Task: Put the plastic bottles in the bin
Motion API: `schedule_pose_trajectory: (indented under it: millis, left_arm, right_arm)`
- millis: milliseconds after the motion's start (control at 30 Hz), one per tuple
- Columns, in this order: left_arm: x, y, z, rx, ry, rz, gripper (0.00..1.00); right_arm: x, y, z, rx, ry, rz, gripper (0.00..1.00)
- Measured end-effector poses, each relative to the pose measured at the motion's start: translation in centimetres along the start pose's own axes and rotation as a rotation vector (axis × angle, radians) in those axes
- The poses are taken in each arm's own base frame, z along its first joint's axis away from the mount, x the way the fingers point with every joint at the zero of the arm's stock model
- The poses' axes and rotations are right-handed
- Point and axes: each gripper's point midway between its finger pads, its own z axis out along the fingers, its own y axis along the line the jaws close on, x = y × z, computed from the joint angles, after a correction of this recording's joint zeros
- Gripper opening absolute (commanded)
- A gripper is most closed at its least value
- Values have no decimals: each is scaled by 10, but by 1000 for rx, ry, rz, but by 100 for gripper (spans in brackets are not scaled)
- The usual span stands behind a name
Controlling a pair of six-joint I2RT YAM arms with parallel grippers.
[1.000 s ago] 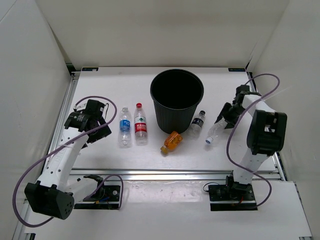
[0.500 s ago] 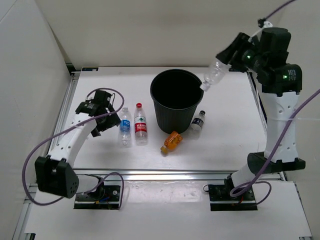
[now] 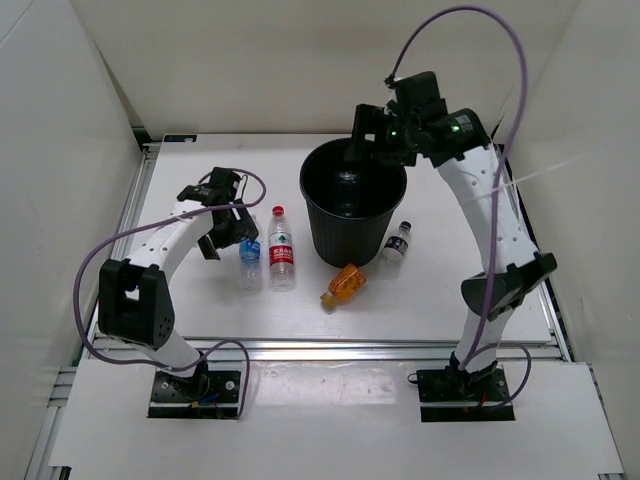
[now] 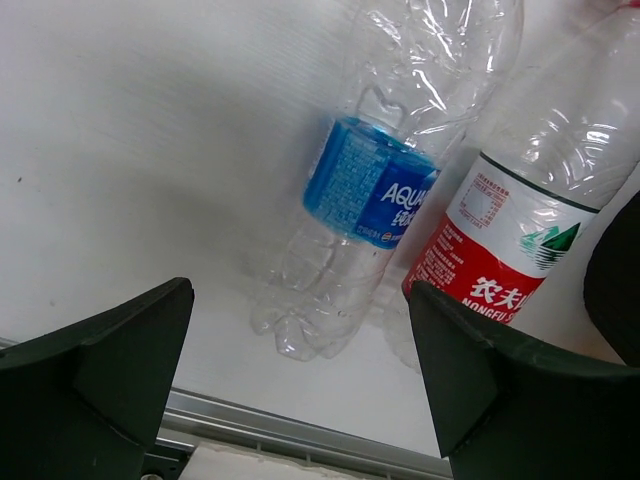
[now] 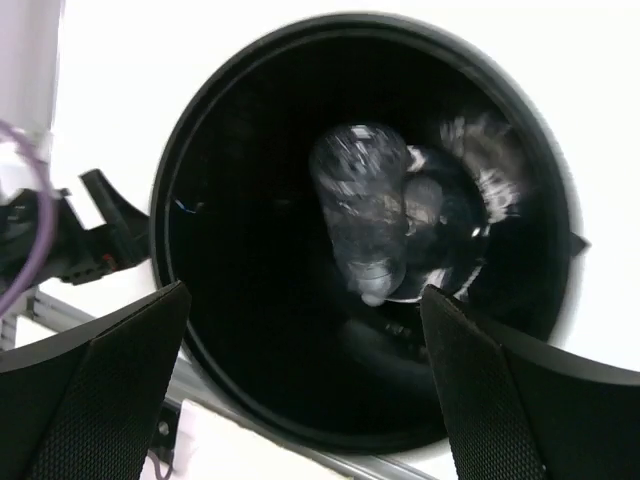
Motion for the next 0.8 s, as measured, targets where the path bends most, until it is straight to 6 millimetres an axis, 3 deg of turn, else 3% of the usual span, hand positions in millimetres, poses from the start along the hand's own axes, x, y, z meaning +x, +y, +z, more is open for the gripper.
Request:
schedule_pose_trajectory:
  millis: [67, 200, 300, 333, 433, 467, 567, 600, 700, 800]
  left_arm:
    - [0, -4, 3, 15, 7, 4, 100]
    - [2, -15, 16, 43, 30, 14, 100]
    - [8, -20, 34, 34, 71, 28, 100]
    - [11, -21, 42, 27, 89, 33, 96]
    - [22, -21, 64, 6, 146, 51, 74]
    - [26, -21, 70, -5, 163, 55, 60]
    - [25, -21, 73, -14, 164, 74, 50]
    - [24, -20, 73, -23, 159, 77, 42]
    - [17, -12, 66, -90, 137, 66, 41]
    - [-16, -18, 36, -124, 66, 25, 36]
  right_arm:
    - [-7, -3, -18, 4, -40, 0, 100]
    - [-16, -12, -73, 12, -146, 8, 100]
    - [-20, -8, -100, -6, -200, -1, 100]
    - [-19, -7, -105, -10, -207, -5, 100]
    - [-16, -8, -108, -9, -201, -11, 100]
    - [-14, -10, -106, -3, -191, -11, 100]
    - [-5, -15, -98, 15, -151, -11, 100]
    - [-2, -17, -97, 21, -141, -11, 100]
    - [1, -21, -96, 30, -123, -6, 100]
    - [0, -25, -96, 36, -126, 0, 100]
